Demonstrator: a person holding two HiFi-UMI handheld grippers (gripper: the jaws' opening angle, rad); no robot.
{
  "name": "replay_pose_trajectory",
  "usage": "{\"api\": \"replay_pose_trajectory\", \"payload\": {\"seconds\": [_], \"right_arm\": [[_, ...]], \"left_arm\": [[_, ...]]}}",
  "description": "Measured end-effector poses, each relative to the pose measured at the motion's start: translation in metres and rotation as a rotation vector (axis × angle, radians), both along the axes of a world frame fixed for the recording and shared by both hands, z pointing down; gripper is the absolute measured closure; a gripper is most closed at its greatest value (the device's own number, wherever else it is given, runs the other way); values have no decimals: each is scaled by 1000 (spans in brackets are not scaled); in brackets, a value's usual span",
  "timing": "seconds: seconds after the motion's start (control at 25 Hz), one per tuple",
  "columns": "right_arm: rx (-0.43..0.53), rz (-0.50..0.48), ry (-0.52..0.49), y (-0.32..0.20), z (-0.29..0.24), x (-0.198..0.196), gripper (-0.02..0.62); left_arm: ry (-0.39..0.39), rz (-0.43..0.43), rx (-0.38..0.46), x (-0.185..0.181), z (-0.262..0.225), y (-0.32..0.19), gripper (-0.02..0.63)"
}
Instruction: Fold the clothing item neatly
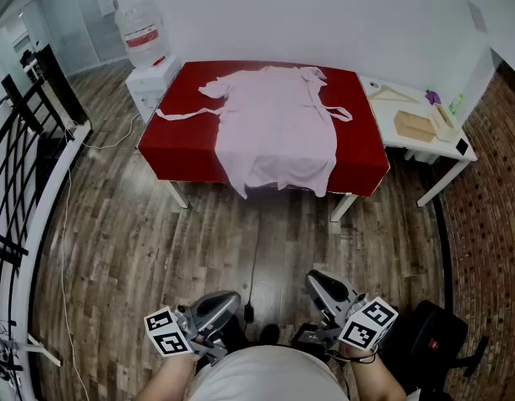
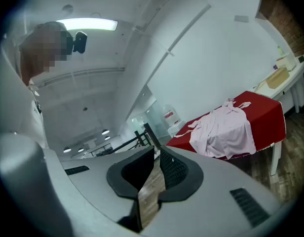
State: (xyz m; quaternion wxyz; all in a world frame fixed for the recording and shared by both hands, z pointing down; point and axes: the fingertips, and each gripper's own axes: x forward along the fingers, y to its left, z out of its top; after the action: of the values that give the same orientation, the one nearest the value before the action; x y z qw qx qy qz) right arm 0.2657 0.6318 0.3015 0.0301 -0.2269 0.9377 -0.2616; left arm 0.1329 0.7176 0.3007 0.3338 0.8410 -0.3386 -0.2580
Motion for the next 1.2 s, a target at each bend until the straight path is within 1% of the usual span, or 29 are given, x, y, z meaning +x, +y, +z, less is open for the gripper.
{"api": "replay_pose_trajectory", "payload": {"seconds": [0.12, 0.24, 0.32, 0.4, 0.52, 0.56, 0.68, 0.8, 1.0, 1.2], "right_arm": [[38, -38, 88, -1, 2, -10, 575], [117, -94, 200, -7, 3, -26, 577], [136, -115, 214, -13, 3, -38, 577], [152, -102, 225, -21, 2, -49, 577], [211, -69, 280, -38, 3, -63, 577], [212, -67, 287, -45, 3, -69, 577], [171, -55, 275, -68, 8, -88, 575], [146, -22, 280, -98, 15, -109, 575], [139, 30, 283, -145, 14, -145, 575], [149, 78, 281, -179, 0, -178, 575]], "left_arm": [[-6, 4, -14, -8, 5, -5, 601], [-6, 8, -12, -19, 6, -20, 601], [-3, 16, -8, -27, 8, -33, 601], [5, 28, -10, -36, 10, -45, 601], [13, 49, -8, -48, 11, -70, 601], [14, 54, -7, -54, 11, -79, 601], [14, 65, -6, -73, 14, -107, 601], [1, 67, -9, -98, 19, -134, 601], [-11, 66, -18, -144, 19, -175, 601], [-15, 93, -1, -181, 8, -204, 601]]}}
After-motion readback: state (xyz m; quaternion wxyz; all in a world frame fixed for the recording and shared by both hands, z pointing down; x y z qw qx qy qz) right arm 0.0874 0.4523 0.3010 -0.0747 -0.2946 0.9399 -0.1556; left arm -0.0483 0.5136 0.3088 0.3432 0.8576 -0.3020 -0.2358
